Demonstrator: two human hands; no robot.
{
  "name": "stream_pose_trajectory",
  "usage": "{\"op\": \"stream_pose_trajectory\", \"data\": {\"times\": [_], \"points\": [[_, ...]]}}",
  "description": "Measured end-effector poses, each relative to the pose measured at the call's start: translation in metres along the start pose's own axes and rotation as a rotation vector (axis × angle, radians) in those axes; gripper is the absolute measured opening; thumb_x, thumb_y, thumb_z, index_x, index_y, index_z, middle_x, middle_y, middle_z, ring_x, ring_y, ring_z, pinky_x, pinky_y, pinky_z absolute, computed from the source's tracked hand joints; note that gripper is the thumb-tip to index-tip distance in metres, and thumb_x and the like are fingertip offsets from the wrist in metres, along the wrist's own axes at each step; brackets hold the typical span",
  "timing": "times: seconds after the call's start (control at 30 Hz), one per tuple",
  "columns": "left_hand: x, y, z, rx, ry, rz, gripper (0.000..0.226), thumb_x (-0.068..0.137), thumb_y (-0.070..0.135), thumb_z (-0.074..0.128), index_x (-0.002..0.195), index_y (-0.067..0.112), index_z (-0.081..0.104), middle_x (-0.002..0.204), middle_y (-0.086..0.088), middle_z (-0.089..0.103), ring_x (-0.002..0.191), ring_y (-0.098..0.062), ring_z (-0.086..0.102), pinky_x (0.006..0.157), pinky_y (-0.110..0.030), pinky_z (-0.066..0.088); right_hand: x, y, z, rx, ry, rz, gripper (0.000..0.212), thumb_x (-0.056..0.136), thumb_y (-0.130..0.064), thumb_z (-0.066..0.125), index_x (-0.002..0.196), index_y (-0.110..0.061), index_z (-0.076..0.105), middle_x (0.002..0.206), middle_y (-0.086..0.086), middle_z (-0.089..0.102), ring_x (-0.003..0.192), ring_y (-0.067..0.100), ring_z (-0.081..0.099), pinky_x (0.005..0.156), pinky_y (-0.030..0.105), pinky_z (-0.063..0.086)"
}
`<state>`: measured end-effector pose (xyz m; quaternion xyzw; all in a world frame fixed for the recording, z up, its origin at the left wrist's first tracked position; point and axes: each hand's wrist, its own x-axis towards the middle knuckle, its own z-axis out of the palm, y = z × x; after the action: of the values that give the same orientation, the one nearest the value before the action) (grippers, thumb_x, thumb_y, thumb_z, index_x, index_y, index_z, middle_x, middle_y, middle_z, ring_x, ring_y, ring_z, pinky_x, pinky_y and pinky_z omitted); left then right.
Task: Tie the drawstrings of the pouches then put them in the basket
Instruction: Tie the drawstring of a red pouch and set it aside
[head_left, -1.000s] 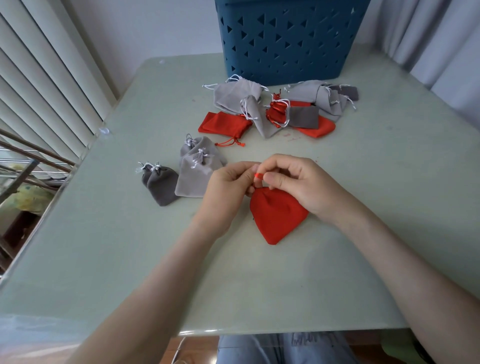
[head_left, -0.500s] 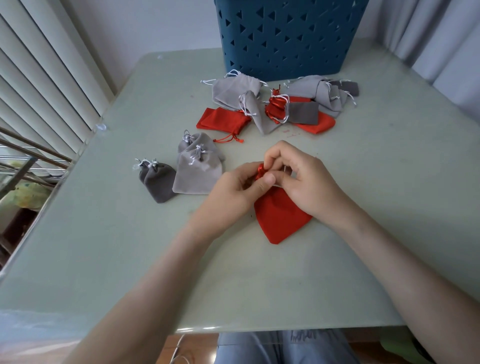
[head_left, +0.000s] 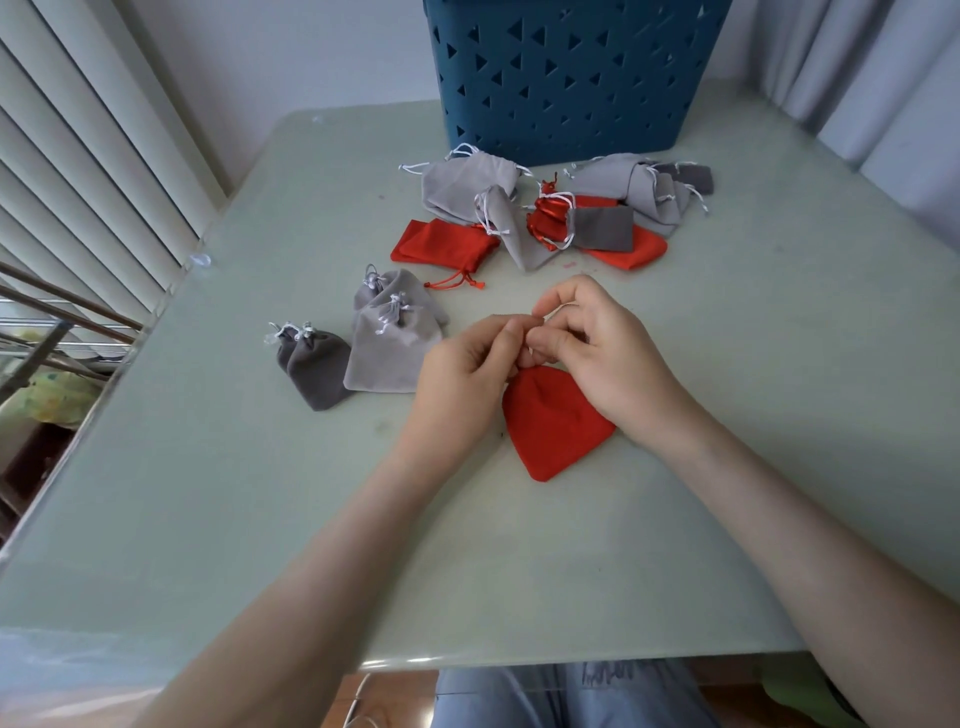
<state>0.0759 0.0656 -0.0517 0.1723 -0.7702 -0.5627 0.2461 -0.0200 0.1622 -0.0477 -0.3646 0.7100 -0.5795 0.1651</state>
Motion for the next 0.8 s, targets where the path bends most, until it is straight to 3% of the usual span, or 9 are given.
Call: {"op": "stream_pose_trajectory", "data": {"times": [0.07,0.13,0.27,0.33,0.47,0.53,0.63,0.73,0.8], "points": [[0.0,-0.002,0.001,0.062,0.018,0.06,0.026,0.098,0.015,0.045,0.111,0.018,0.068,0.089,0.004,0.071,0.076,0.007,0.057,0.077,-0.019,0.047,0.0,0.002,0.001,0.107,0.008,0.06,0.018,0.089,-0.001,0.058,0.094,-0.016,0.05,0.06,-0.009,0.064,0.07,0.009,0.066,0.075,0.022,0.051],[0.001,-0.006,0.002,0.116,0.037,0.129,0.029,0.094,0.022,0.045,0.115,0.028,0.063,0.098,-0.002,0.07,0.09,-0.005,0.063,0.085,-0.029,0.05,-0.001,0.001,0.001,0.196,-0.012,0.118,0.014,0.091,-0.001,0.056,0.1,-0.011,0.051,0.06,-0.007,0.064,0.069,0.008,0.066,0.07,0.018,0.049],[0.001,-0.009,0.0,0.231,0.046,0.263,0.036,0.092,0.021,0.045,0.123,0.014,0.062,0.084,0.012,0.061,0.083,0.005,0.056,0.079,-0.009,0.042,-0.002,-0.005,-0.002,0.22,-0.119,0.146,0.017,0.092,0.002,0.051,0.083,-0.008,0.06,0.065,0.003,0.06,0.056,-0.001,0.055,0.058,0.009,0.041],[0.002,-0.01,0.001,0.241,0.048,0.265,0.036,0.092,0.022,0.045,0.124,0.013,0.061,0.079,0.017,0.057,0.079,0.01,0.054,0.075,-0.007,0.04,-0.003,-0.008,-0.003,0.207,-0.106,0.13,0.017,0.091,0.003,0.053,0.079,-0.006,0.059,0.066,0.006,0.059,0.054,-0.002,0.053,0.057,0.008,0.039],[0.003,-0.009,0.0,0.113,0.042,0.155,0.032,0.092,0.023,0.046,0.12,0.021,0.061,0.075,0.013,0.058,0.072,0.006,0.053,0.076,-0.019,0.046,-0.002,-0.008,-0.004,0.125,-0.07,0.07,0.005,0.089,-0.002,0.058,0.087,-0.002,0.062,0.071,0.007,0.062,0.063,0.002,0.057,0.065,0.012,0.042],[0.003,-0.005,-0.001,0.033,0.022,0.065,0.023,0.097,0.017,0.047,0.104,0.018,0.068,0.071,0.007,0.057,0.067,0.0,0.049,0.072,-0.02,0.044,-0.002,-0.007,-0.004,0.031,-0.03,0.002,0.005,0.089,-0.005,0.06,0.086,-0.007,0.063,0.071,0.002,0.062,0.069,0.007,0.058,0.072,0.02,0.046],[0.005,0.0,-0.001,-0.162,0.014,-0.103,0.028,0.098,0.01,0.045,0.08,0.015,0.067,0.066,0.004,0.056,0.061,-0.004,0.046,0.064,-0.016,0.042,-0.004,-0.008,-0.001,-0.11,0.031,-0.104,0.01,0.088,-0.008,0.061,0.082,-0.017,0.062,0.069,-0.007,0.058,0.067,0.007,0.051,0.067,0.015,0.04],[0.007,0.002,-0.002,-0.347,-0.041,-0.198,0.027,0.097,0.007,0.045,0.08,0.01,0.067,0.064,0.004,0.058,0.058,-0.004,0.047,0.059,-0.014,0.043,-0.003,-0.007,0.001,-0.106,0.05,-0.084,0.012,0.088,-0.007,0.062,0.082,-0.017,0.06,0.068,-0.01,0.059,0.066,-0.001,0.054,0.067,0.01,0.04],[0.006,0.001,-0.003,-0.384,-0.062,-0.213,0.024,0.097,0.006,0.046,0.084,0.007,0.067,0.066,0.002,0.059,0.056,-0.003,0.047,0.059,-0.014,0.044,-0.001,-0.005,0.0,-0.041,0.036,-0.014,0.013,0.087,-0.006,0.062,0.084,-0.018,0.058,0.067,-0.007,0.062,0.069,0.001,0.06,0.074,0.018,0.047]]}}
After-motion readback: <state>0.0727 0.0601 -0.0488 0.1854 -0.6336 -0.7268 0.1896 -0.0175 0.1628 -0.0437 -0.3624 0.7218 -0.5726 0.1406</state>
